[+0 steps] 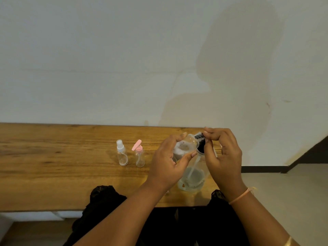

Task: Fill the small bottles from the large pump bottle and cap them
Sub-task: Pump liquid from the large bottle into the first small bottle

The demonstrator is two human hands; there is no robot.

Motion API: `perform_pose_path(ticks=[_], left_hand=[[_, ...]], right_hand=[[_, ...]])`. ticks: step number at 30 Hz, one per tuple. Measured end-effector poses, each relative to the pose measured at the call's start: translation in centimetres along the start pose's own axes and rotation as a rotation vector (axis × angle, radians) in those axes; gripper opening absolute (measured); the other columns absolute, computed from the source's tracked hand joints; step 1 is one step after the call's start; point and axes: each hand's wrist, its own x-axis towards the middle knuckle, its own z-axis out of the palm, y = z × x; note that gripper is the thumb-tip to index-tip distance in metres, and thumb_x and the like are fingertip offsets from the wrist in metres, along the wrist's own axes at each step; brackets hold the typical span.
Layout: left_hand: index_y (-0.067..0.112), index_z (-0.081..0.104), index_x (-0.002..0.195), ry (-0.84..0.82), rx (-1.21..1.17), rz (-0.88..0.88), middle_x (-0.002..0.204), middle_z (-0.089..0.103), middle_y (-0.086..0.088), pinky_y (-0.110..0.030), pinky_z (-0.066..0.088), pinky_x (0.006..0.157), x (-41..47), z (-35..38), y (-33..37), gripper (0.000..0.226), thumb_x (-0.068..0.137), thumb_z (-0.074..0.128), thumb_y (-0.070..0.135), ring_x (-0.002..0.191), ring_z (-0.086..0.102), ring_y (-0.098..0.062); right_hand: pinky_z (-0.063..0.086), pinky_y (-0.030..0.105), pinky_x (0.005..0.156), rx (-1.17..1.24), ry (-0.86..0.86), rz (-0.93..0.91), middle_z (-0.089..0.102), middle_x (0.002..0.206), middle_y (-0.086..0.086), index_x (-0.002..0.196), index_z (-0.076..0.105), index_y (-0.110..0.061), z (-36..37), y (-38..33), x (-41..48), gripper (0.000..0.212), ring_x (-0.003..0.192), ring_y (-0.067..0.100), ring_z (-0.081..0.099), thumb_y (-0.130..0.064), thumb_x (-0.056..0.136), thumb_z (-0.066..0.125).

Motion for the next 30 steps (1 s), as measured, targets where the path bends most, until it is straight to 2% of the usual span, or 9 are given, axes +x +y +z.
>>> perform_pose_path(ticks=[6, 10, 17, 21, 24, 28, 30], left_hand=[[0.044, 0.048, 0.109, -0.064, 0.015, -0.055, 0.112, 0.061, 0.008, -0.003, 0.044, 0.071, 0.0, -0.3, -0.1, 0.041, 0.080, 0.074, 0.029, 0.101, 0.058, -0.002], [0.044, 0.051, 0.109, -0.037, 0.002, -0.019, 0.108, 0.062, 0.009, -0.006, 0.046, 0.073, -0.1, -0.4, 0.1, 0.038, 0.078, 0.072, 0.037, 0.098, 0.059, -0.001], [0.040, 0.051, 0.114, -0.003, 0.017, 0.010, 0.111, 0.060, 0.011, -0.003, 0.043, 0.074, -0.1, -0.3, 0.1, 0.043, 0.078, 0.073, 0.033, 0.102, 0.055, 0.003], [0.048, 0.045, 0.110, -0.058, 0.053, -0.040, 0.116, 0.058, 0.011, 0.000, 0.041, 0.072, 0.0, -0.3, -0.2, 0.044, 0.080, 0.072, 0.032, 0.106, 0.053, 0.004], [0.051, 0.042, 0.111, -0.080, 0.081, -0.049, 0.118, 0.056, 0.014, 0.001, 0.040, 0.072, -0.1, -0.4, -0.2, 0.045, 0.081, 0.071, 0.034, 0.104, 0.051, 0.010], [0.046, 0.046, 0.116, -0.047, 0.070, -0.027, 0.116, 0.058, 0.013, -0.003, 0.044, 0.073, -0.1, -0.4, 0.0, 0.045, 0.081, 0.071, 0.036, 0.103, 0.053, 0.007], [0.046, 0.047, 0.117, -0.020, 0.046, -0.004, 0.115, 0.059, 0.011, -0.003, 0.044, 0.074, -0.1, -0.4, 0.0, 0.046, 0.080, 0.072, 0.037, 0.104, 0.054, 0.005]], right_hand=[[0.044, 0.010, 0.089, -0.011, -0.015, -0.015, 0.054, 0.098, -0.006, 0.089, 0.064, 0.001, 0.1, 0.4, -0.5, 0.019, 0.104, -0.009, 0.052, -0.010, 0.086, 0.049], [0.043, 0.009, 0.088, -0.026, 0.026, -0.017, 0.056, 0.099, -0.004, 0.091, 0.064, -0.001, 0.1, -0.4, -0.5, 0.018, 0.103, -0.008, 0.053, -0.009, 0.087, 0.049], [0.042, 0.006, 0.086, -0.095, 0.021, -0.018, 0.055, 0.098, -0.002, 0.093, 0.064, -0.001, 0.1, -0.6, -0.2, 0.017, 0.102, -0.011, 0.051, 0.007, 0.082, 0.054], [0.041, 0.006, 0.088, -0.086, 0.012, -0.008, 0.054, 0.099, -0.002, 0.090, 0.063, 0.001, 0.4, -0.1, -0.6, 0.015, 0.105, -0.013, 0.049, 0.009, 0.081, 0.054], [0.041, 0.006, 0.089, -0.102, -0.009, -0.020, 0.054, 0.100, -0.002, 0.089, 0.063, 0.002, 0.3, 0.2, -0.7, 0.013, 0.106, -0.014, 0.048, 0.008, 0.080, 0.055], [0.042, 0.007, 0.088, -0.074, 0.035, -0.003, 0.056, 0.099, -0.001, 0.091, 0.064, 0.001, 0.5, -0.3, -0.5, 0.014, 0.103, -0.012, 0.050, 0.006, 0.083, 0.054], [0.042, 0.007, 0.087, -0.051, 0.055, -0.005, 0.056, 0.098, -0.001, 0.091, 0.064, 0.000, 0.5, -0.8, -0.3, 0.014, 0.102, -0.011, 0.051, -0.002, 0.086, 0.051]])
